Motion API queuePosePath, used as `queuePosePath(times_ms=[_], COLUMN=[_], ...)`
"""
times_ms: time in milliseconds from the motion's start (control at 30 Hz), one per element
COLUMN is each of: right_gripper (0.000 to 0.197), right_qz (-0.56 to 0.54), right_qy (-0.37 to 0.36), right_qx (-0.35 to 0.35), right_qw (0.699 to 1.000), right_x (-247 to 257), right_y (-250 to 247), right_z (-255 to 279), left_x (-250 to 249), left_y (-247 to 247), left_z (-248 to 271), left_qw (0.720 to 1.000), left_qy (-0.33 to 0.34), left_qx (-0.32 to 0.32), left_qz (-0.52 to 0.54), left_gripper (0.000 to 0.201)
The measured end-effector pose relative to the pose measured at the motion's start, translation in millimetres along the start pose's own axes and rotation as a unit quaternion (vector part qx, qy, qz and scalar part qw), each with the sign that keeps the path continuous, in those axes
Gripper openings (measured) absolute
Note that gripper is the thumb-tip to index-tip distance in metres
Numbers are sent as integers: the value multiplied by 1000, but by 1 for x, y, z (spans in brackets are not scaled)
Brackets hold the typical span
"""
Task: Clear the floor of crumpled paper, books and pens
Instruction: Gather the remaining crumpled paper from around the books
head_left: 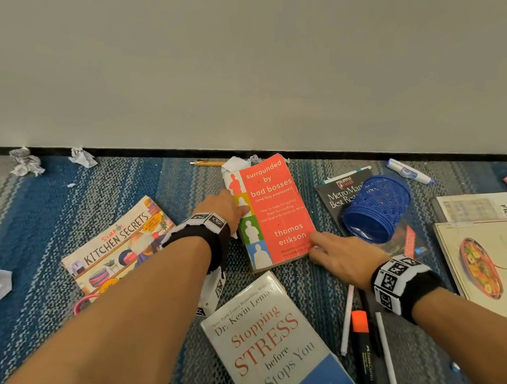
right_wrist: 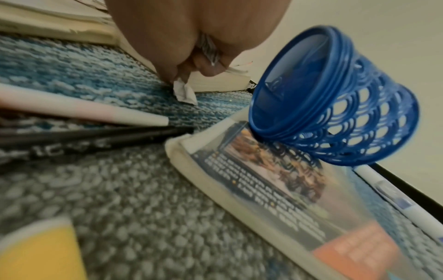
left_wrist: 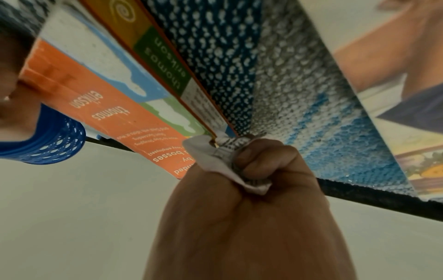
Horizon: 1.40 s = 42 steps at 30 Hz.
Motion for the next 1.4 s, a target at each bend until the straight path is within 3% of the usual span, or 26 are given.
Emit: queuePosePath(times_ms=[67,133,200,300,433,533,600,733,867,1000,1067,1233,1333,1400], right_gripper=[14,25,39,47,28,18,8,12,12,32,35,44,40,38], right_qz=[-57,-129,-162,-172,-216,-177,-198,-299,-289,-190,-153,-216,-259,-265], right_qy=[72,171,249,292,303,292,313,361,362,359,375,436,434,418], right_qx=[-41,-83,-22,95,96,165,179,50,-48,21,59,115,133,149], right_qw=[995,973,955,936,923,926,911,882,885,914,912,866,853,856], right_x=[-11,-22,-27,-21,-23,-32,-47,-78,-96,-111,-119,-137,-143,-145], right_y=[-5,-11,-4,15,19,12,-1,-49,-90,-87,-78,-44,-30,-26], right_z=[9,24,31,24,7,3,3,-11,-53,-101,-115,-126,-133,-137], left_x=[-1,-1,-1,-4,-5,-5,-4,-5,-32,-53,-58,-57,-50,-41], left_y=[2,3,2,1,0,1,3,4,14,29,22,-39,-39,-27], left_z=[0,0,0,2,5,7,7,6,6,-1,-4,-30,-49,-58], left_qw=[1000,1000,1000,1000,1000,1000,1000,1000,996,993,989,987,989,989], left_qy=[-9,-12,-9,-9,-10,-6,-4,14,74,107,134,109,106,103], left_qx=[1,5,4,8,12,9,4,-12,7,47,52,-111,-53,-9], left_qz=[5,10,10,3,-4,3,16,17,-40,-32,-21,-24,-89,-104], left_gripper=[50,50,50,50,47,44,42,40,40,50,46,50,57,51])
Point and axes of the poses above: each hand's wrist, its own z-axis away from the middle knuckle, its own y-axis out of the palm, x = y × z, the point moved 6 cm from there along -z, towards the middle knuckle, and after that the axes turned 4 degrees about x, right-handed, at the moved point
